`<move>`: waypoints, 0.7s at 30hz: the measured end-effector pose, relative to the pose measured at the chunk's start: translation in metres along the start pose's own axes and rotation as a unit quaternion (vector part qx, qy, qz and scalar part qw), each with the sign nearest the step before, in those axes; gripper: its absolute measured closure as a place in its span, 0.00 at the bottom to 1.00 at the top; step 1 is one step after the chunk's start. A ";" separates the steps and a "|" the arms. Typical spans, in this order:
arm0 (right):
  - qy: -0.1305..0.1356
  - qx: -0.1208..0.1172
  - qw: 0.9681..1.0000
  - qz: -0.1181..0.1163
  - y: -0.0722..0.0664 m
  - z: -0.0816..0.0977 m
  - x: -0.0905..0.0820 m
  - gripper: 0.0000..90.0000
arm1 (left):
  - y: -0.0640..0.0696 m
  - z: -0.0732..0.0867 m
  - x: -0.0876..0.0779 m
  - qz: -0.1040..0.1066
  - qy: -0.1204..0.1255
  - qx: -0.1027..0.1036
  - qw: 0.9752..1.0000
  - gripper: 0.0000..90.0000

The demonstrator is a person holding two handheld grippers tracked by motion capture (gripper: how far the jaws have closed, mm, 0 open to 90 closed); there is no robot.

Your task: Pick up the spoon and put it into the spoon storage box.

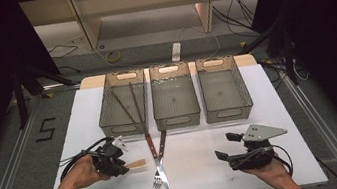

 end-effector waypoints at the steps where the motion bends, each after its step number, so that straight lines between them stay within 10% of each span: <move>1: 0.000 0.000 1.000 0.000 0.000 0.000 0.000 0.31 | -0.001 -0.002 -0.002 -0.001 0.006 -0.007 1.000 0.75; 9: 0.001 0.001 1.000 0.001 0.000 0.000 0.000 0.31 | -0.004 -0.016 -0.021 0.017 0.092 -0.093 0.991 0.74; 21: 0.000 0.002 1.000 0.001 0.000 0.000 0.000 0.31 | -0.001 -0.029 -0.035 0.007 0.145 -0.127 0.981 0.74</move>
Point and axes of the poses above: each handheld gripper's, and its own axes: x roughly forward along the jaws, z roughly out of its underside, y roughly to its right, the point moved 4 cm from there along x, roughly forward along the jaws, and after that the axes turned 7 degrees about z, right-handed, at the moved point
